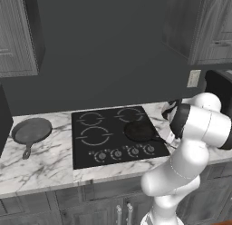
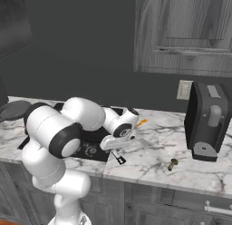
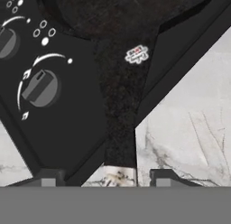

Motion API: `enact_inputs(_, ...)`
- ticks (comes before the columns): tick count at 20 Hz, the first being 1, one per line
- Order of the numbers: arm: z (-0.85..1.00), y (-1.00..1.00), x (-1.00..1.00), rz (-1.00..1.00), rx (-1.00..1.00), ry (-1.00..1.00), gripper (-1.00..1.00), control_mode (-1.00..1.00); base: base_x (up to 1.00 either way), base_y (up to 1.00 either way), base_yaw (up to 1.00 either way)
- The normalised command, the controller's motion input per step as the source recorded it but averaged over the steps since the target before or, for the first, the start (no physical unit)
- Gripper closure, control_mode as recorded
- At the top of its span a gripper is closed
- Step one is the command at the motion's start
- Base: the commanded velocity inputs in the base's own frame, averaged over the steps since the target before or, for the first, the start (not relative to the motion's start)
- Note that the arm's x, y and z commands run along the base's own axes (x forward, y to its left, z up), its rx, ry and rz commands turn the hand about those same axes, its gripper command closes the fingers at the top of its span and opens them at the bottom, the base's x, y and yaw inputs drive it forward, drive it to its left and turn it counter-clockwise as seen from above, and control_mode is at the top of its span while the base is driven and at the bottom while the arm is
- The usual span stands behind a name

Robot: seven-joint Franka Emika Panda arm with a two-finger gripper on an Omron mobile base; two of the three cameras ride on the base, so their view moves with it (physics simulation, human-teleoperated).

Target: Place both pans onto different burners. Then place the mushroom and the shrimp on different pans.

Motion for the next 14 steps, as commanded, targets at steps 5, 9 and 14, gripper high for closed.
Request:
enact_inputs(5,0.23,0.03,0.0,0.0,0.0,0.0,-1.0,-1.0,0.0,0.0,0.0)
enact_inputs(9,0.61,0.26,0.0,0.0,-0.01,-0.02,-1.0,-1.0,0.0,0.0,0.0)
enact_inputs(14,0.59,0.49,0.0,-0.05,-0.04,-0.01,-1.0,-1.0,0.0,0.0,0.0)
